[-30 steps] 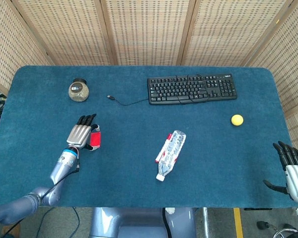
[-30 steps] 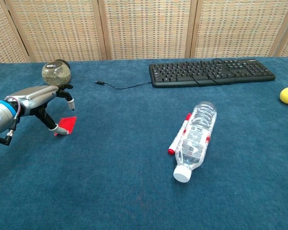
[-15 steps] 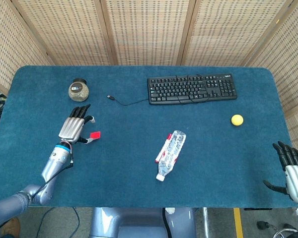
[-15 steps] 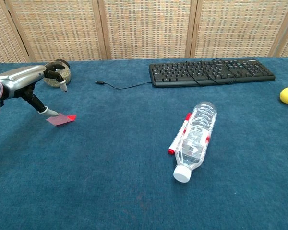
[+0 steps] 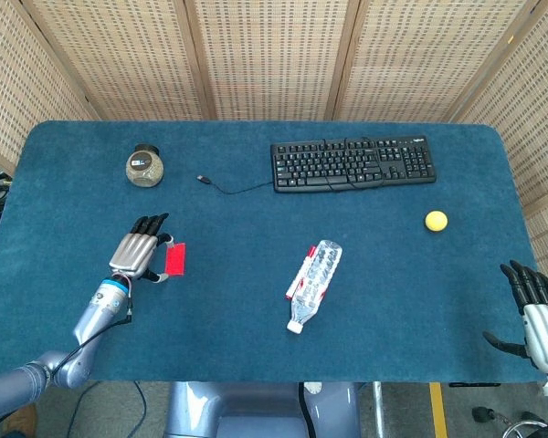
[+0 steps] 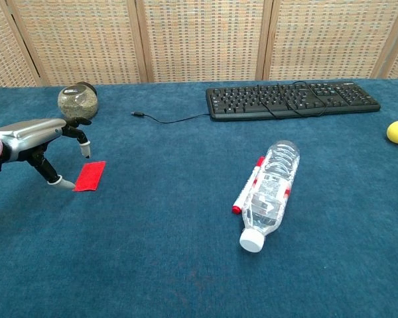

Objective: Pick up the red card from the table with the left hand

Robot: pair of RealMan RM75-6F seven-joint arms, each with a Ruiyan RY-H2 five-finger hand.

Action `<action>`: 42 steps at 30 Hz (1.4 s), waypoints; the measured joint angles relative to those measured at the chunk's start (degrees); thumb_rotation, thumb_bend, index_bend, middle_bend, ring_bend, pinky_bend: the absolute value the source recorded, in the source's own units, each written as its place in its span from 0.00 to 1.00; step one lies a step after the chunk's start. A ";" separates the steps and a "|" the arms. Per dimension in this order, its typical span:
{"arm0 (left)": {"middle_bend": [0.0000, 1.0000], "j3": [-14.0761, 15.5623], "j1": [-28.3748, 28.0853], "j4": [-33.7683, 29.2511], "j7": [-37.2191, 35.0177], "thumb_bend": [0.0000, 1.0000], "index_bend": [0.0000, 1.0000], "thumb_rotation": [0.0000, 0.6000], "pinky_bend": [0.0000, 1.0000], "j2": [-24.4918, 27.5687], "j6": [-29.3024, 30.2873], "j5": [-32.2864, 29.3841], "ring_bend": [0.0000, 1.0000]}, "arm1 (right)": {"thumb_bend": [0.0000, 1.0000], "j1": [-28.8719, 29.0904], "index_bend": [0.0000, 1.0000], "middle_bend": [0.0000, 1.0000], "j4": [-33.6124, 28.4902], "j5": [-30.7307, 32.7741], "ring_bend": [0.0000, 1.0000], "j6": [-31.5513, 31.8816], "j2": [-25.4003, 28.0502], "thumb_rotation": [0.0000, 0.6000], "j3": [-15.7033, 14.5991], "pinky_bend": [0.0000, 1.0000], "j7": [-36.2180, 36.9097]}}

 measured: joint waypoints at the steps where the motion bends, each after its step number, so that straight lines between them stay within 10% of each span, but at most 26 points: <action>1: 0.00 0.14 0.02 0.10 0.01 0.14 0.42 1.00 0.00 -0.11 -0.01 0.08 0.00 | 0.00 0.00 0.00 0.00 0.01 0.00 0.00 0.00 0.00 1.00 0.00 0.00 0.01; 42: 0.00 -0.43 -1.48 4.84 1.26 0.18 0.47 1.00 0.00 -4.89 -1.73 -1.51 0.00 | 0.00 0.06 0.00 0.00 0.18 0.25 0.00 -0.22 0.14 1.00 0.03 0.00 0.60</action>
